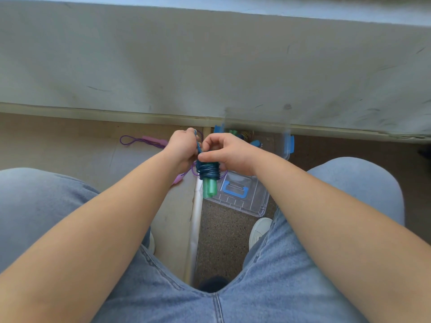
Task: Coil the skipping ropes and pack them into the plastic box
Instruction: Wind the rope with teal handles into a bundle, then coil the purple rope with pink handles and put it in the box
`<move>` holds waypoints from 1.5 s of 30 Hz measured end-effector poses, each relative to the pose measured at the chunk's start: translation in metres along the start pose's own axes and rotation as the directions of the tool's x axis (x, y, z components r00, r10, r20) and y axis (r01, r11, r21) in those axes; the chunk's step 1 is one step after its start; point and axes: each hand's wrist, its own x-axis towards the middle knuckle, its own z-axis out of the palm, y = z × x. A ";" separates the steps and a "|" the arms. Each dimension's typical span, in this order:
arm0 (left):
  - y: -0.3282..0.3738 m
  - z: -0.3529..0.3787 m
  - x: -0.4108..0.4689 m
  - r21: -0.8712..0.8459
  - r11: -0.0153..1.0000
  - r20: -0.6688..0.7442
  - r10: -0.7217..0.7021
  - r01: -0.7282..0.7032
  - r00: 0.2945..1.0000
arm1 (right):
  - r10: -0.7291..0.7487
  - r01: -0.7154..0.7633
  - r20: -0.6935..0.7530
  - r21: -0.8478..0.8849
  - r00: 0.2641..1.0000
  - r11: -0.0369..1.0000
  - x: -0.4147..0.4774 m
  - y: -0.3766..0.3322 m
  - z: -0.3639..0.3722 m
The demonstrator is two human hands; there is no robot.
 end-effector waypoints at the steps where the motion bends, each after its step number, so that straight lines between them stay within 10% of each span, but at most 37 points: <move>1: -0.002 0.000 -0.001 0.014 1.000 0.019 0.021 -0.021 1.000 | 0.012 -0.011 -0.017 0.023 1.000 1.000 0.000 0.001 -0.001; 7: 0.001 -0.002 0.007 -0.040 0.995 0.092 0.097 -0.094 0.991 | -0.004 -0.065 -0.382 -0.166 0.924 0.984 0.016 0.016 -0.006; 14: -0.004 0.004 0.013 0.102 0.984 0.179 0.126 -0.146 0.976 | 0.071 -0.169 -0.351 -0.259 0.934 0.951 0.021 0.021 -0.029; 32: -0.046 0.039 0.097 0.204 0.977 0.147 -0.096 0.065 0.984 | 0.534 0.083 -0.659 0.666 0.530 0.741 0.086 0.082 -0.125; 36: -0.051 0.050 0.116 0.191 0.979 0.135 -0.094 0.067 0.986 | 0.549 0.141 -0.609 0.733 0.573 0.666 0.091 0.086 -0.142; 45: -0.069 0.043 0.140 0.187 0.975 0.102 -0.139 0.119 0.985 | 0.590 -0.357 -0.388 0.525 0.708 0.773 0.106 0.110 -0.113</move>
